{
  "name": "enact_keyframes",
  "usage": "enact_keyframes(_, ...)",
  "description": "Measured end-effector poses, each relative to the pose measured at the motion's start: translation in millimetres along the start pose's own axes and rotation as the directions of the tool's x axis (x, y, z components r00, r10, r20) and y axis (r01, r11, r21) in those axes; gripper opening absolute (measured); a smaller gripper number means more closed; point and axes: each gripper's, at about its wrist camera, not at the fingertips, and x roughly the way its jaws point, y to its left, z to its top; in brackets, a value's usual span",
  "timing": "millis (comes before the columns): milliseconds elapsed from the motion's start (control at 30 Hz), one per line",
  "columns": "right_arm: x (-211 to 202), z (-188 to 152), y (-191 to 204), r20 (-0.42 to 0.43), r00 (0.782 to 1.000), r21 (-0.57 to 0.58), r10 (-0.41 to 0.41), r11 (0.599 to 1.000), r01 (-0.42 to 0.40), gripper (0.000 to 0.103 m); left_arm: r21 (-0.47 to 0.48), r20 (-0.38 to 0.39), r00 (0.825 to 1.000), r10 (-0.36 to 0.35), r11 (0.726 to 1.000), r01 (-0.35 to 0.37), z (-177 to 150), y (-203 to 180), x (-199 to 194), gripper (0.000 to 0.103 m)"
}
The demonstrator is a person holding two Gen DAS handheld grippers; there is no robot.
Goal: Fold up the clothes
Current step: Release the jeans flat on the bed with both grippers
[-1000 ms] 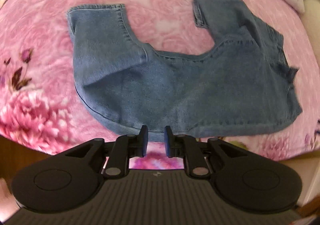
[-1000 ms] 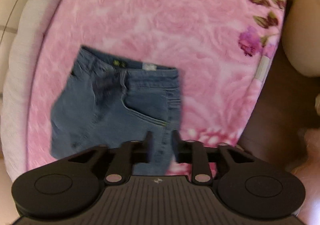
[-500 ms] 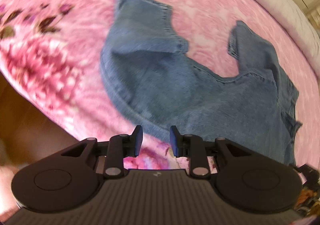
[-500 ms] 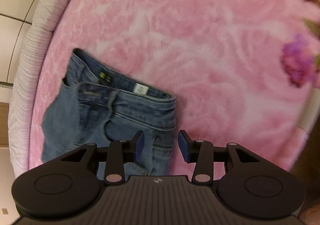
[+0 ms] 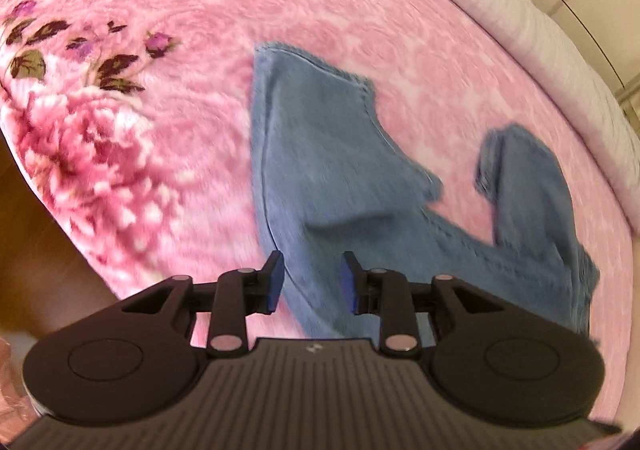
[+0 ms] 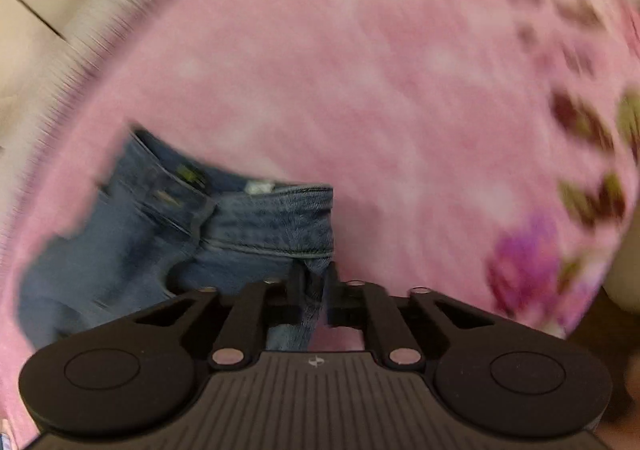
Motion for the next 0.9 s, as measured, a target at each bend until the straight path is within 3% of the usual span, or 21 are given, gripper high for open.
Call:
enact_keyframes(100,-1.3,-10.1,-5.3,-0.003,1.0,0.064,-0.013,0.998,0.013,0.037,-0.073,0.03,0.999,-0.012,0.997,0.014,23.3,18.1,17.1,0.031)
enact_keyframes(333,-17.0,-47.7,-2.5,-0.01,0.998,0.142,-0.061,0.988,0.062,0.048,-0.211,0.059,0.995,-0.075,0.974,0.085,91.4,51.4,75.5,0.034)
enact_keyframes(467,-16.9,-67.3,5.5,0.003,0.996,0.198,-0.091,0.976,0.089,0.05,-0.189,0.047,0.996,-0.079,0.978,0.087,121.2,51.5,109.8,0.037)
enact_keyframes(500,-16.9,-72.4,7.6,0.007,0.995,0.209,-0.099,0.973,0.096,0.051,-0.183,0.03,0.996,-0.087,0.979,0.091,125.3,51.2,118.1,0.034)
enact_keyframes(600,-19.6,-87.9,14.2,0.019,0.994,0.233,-0.11,0.967,0.103,0.052,-0.144,-0.022,0.989,-0.145,0.98,0.14,132.8,48.9,132.9,0.005)
enact_keyframes(700,-21.7,-100.4,22.3,0.023,0.992,0.244,-0.121,0.963,0.112,0.052,-0.082,0.013,0.98,-0.201,0.976,0.201,137.1,57.1,108.7,0.004)
enact_keyframes(833,-29.4,-111.9,32.9,0.031,0.992,0.256,-0.126,0.96,0.114,0.052,-0.001,0.143,0.973,-0.18,0.983,0.182,148.3,99.5,41.8,0.005)
enact_keyframes(900,-33.2,-115.5,39.4,0.037,0.992,0.249,-0.122,0.962,0.109,0.052,0.015,0.139,0.983,-0.122,0.993,0.121,144.0,123.6,31.9,0.007)
